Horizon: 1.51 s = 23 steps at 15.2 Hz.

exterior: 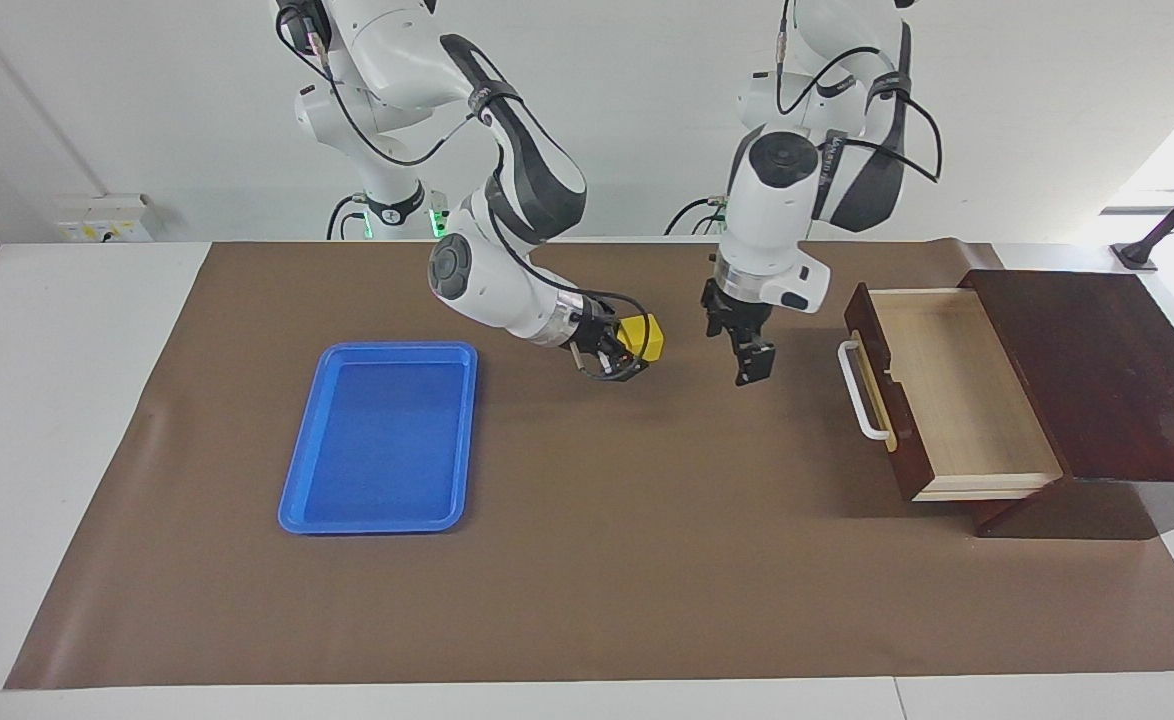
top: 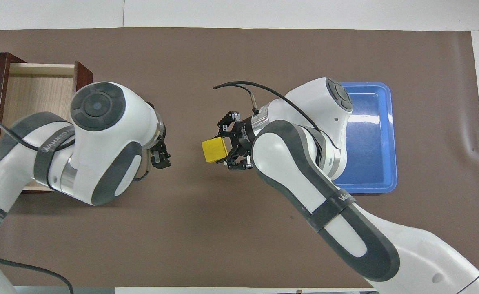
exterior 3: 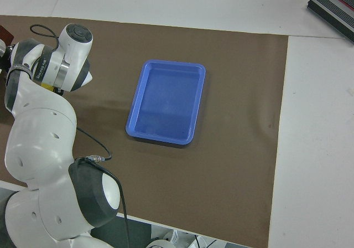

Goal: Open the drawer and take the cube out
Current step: 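Carry the cube over the blue tray with the right gripper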

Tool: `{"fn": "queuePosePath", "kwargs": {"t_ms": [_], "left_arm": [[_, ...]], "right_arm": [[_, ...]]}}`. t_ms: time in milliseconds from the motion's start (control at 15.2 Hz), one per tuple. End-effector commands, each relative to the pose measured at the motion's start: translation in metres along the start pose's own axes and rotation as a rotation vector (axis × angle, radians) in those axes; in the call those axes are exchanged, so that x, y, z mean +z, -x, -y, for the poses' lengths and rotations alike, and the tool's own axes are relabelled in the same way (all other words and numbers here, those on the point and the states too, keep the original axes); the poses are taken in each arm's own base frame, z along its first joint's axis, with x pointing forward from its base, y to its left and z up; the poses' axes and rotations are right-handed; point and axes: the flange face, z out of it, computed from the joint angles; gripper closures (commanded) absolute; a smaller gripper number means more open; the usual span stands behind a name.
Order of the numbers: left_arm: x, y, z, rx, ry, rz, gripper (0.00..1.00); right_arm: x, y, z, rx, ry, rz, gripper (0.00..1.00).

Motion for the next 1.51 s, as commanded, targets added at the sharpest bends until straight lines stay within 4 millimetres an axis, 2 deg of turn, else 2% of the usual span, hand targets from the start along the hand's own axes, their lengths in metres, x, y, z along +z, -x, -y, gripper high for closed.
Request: {"fn": "queuePosePath", "kwargs": {"t_ms": [0,66,197,262,393,721,984,1115,1246,1443], "left_arm": [[0.005,-0.056,-0.025,0.06,-0.015,-0.017,0.0],[0.007,-0.077,-0.037,0.078,-0.012,-0.03,0.0],[0.009,-0.111,-0.053,0.127,0.004,-0.075,0.0],[0.01,-0.123,-0.059,0.161,0.011,-0.103,0.0],[0.01,-0.149,-0.07,0.231,0.015,-0.143,0.0],[0.013,-0.232,-0.096,0.303,0.003,-0.168,0.0],[0.013,-0.272,-0.103,0.324,-0.003,-0.169,0.0],[0.012,-0.3,-0.109,0.327,0.016,-0.169,0.0],[0.012,-0.306,-0.112,0.34,0.021,-0.168,0.0],[0.011,-0.276,-0.109,0.388,0.021,-0.153,0.0]], "right_arm": [[-0.066,-0.057,0.025,0.064,-0.038,-0.004,1.0],[-0.092,-0.083,0.031,0.086,-0.056,-0.002,1.0],[-0.13,-0.129,0.033,0.054,-0.086,-0.014,1.0],[-0.146,-0.151,0.033,0.054,-0.103,-0.031,1.0],[-0.165,-0.185,0.029,0.075,-0.135,-0.042,1.0],[-0.175,-0.256,0.029,0.127,-0.167,-0.066,1.0],[-0.153,-0.287,0.022,0.086,-0.163,-0.094,1.0],[-0.143,-0.295,0.016,0.075,-0.17,-0.113,1.0],[-0.139,-0.301,0.015,0.074,-0.18,-0.121,1.0],[-0.128,-0.305,0.008,0.085,-0.161,-0.12,1.0]]}}
